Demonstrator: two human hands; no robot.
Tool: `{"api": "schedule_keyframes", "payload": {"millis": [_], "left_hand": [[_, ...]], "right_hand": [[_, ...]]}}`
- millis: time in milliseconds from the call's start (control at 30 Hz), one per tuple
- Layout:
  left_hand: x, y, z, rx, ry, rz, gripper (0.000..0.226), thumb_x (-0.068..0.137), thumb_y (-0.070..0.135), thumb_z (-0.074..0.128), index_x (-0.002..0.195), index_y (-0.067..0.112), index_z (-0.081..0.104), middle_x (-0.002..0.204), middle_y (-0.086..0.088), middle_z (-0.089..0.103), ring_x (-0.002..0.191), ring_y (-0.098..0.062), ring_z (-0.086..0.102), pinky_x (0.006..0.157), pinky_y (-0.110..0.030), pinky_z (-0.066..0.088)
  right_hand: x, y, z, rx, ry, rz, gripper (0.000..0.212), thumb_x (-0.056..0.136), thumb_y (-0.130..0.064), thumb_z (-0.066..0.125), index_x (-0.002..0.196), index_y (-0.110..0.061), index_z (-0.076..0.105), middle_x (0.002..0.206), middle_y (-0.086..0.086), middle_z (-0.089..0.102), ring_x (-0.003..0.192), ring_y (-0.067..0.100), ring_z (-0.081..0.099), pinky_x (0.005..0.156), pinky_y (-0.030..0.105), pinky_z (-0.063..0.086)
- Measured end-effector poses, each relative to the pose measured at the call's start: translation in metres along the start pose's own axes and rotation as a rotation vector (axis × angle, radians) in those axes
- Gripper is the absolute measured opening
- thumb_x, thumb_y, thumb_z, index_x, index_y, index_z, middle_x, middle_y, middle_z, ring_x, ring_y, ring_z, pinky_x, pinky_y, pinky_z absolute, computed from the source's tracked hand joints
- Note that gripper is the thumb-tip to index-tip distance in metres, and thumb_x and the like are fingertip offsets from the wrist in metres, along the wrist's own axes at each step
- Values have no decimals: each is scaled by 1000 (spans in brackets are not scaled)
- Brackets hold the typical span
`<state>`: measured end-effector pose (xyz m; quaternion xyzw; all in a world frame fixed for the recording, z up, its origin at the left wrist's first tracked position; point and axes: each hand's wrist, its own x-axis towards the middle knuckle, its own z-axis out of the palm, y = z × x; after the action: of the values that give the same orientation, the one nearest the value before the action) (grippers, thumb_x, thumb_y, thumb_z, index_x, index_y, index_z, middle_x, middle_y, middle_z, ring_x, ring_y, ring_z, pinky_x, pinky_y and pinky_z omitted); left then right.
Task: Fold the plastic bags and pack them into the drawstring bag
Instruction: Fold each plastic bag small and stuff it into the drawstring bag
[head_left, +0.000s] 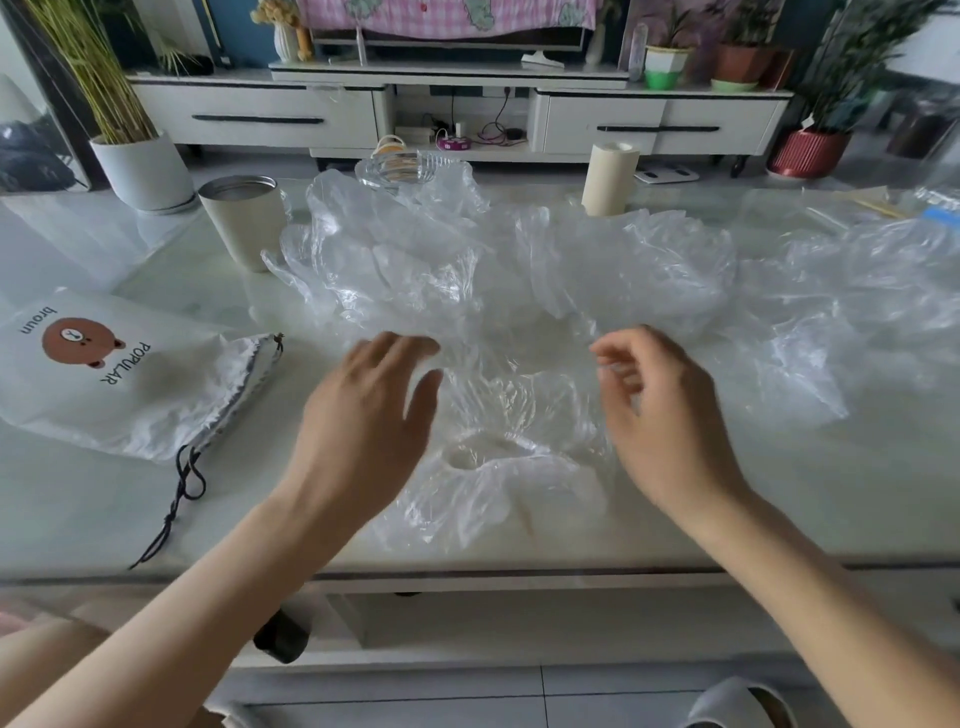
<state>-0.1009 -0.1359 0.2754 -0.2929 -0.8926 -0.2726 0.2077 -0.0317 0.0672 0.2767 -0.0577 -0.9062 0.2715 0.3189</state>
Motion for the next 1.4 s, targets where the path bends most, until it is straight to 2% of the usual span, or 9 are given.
{"api": "schedule_keyframes", "payload": {"millis": [133,234,434,734,868,968,1068,1168,1401], "left_hand": [[-14,0,34,-67,-355,95,59,93,45,19,139,17,44,147,-2,39,141,-19,25,114,-30,13],[-25,-21,43,111,-493,126,89,77,76,-6,150,27,9,156,3,-3,143,-16,-14,114,-34,-15],[-34,-45,29,95,-512,141,88,78,80,9,150,28,13,157,4,0,144,-8,-7,118,-31,-7],[-39,-32,7,-169,-297,257,49,95,51,35,123,18,58,130,5,56,124,-8,46,103,-25,34],[-43,-32,-1,-254,-368,257,49,93,60,35,118,25,58,116,14,59,109,-1,53,92,-18,40],[-46,-41,-2,-337,-416,226,68,82,71,46,132,26,46,130,15,47,118,1,47,98,-17,39],[-46,-47,0,-359,-394,171,77,71,71,60,133,31,40,129,20,43,112,5,50,93,-12,42],[-42,-45,8,-237,-177,149,36,84,50,54,109,24,55,98,14,57,81,7,52,72,-2,38],[-40,-35,4,-257,-53,-240,41,91,46,53,62,18,55,54,17,59,45,-12,50,47,-24,38]], "right_hand": [[-6,-21,37,95,-353,-86,29,96,-6,45,122,-9,57,129,5,56,120,14,50,96,4,26],[-10,-9,54,-95,-582,-180,54,99,-38,34,148,-20,21,158,1,12,145,14,4,115,21,-3],[-13,25,37,-377,-856,-257,73,77,-71,1,141,-41,-16,152,-10,-27,137,6,-30,113,31,-19],[-31,-13,-3,75,-745,-143,66,73,-71,44,128,-36,34,137,-30,15,123,-22,15,95,-6,7],[-47,-1,15,-65,-614,-315,31,91,-37,47,112,-16,55,139,-5,42,123,7,41,100,3,17],[-38,7,18,200,-514,-50,12,94,-14,53,91,-12,64,107,-5,67,100,5,59,90,19,43],[-24,7,22,393,-385,189,12,91,-15,57,83,-11,65,81,-3,70,79,5,64,73,17,46],[-14,6,30,471,-219,345,13,92,-12,56,82,-9,63,72,-3,70,71,4,66,67,14,45],[-20,-4,36,205,-177,276,27,93,-29,55,76,-8,54,53,-1,51,54,22,48,54,35,34]]}}
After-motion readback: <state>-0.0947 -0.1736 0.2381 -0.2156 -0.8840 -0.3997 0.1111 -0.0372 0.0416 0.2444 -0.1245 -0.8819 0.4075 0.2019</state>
